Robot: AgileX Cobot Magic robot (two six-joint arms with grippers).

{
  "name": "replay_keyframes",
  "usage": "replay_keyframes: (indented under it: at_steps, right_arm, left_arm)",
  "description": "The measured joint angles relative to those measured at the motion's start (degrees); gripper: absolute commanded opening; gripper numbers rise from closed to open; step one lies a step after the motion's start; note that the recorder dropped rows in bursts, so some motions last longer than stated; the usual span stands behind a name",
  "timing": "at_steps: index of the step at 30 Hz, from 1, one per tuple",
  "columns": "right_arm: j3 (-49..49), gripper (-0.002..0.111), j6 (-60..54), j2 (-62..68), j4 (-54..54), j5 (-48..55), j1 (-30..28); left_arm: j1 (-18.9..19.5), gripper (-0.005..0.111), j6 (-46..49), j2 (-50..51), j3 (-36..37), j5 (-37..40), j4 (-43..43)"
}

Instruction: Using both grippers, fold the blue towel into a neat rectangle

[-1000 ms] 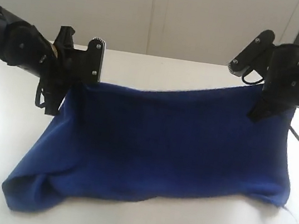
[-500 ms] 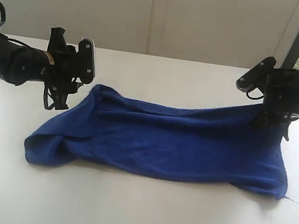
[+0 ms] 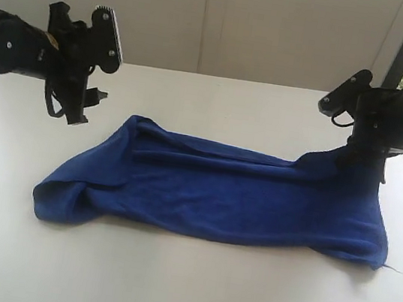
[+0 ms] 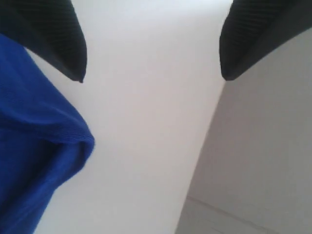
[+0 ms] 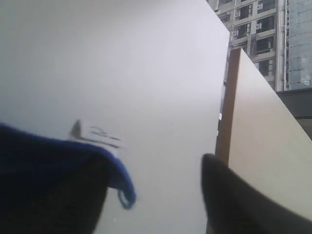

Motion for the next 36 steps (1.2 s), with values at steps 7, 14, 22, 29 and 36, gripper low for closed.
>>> replay_keyframes:
  at_steps: [7,14,22,29,36]
  right_arm:
    - [-1.6,0.081,2.6,-3.5,2.5,8.4,0.8]
    - [-1.9,0.081,-8.2,-13.4,14.3,4.3,4.8]
    - [-2.2,0.081,-8.8,-12.1,12.5,9.9,2.7]
    - [-2.2,0.081,-8.6,-5.8,14.5,11.1,1.0]
    - [-2.2,0.044,-27.2,-11.0,37.8,1.9,1.8]
  left_arm:
    - [0.0,0.078,-10.6,-4.8,0.0,17.5,-1.7]
    - [0.0,0.077,-12.4,-4.9,0.0,27.4,-8.4]
    - [0.0,0.051,-12.4,-5.0,0.0,37.8,-15.6]
    - [0.0,0.022,-12.4,-5.0,0.0,42.1,-18.1]
    - [0.0,0.0,-11.8,-5.0,0.0,42.5,-18.1]
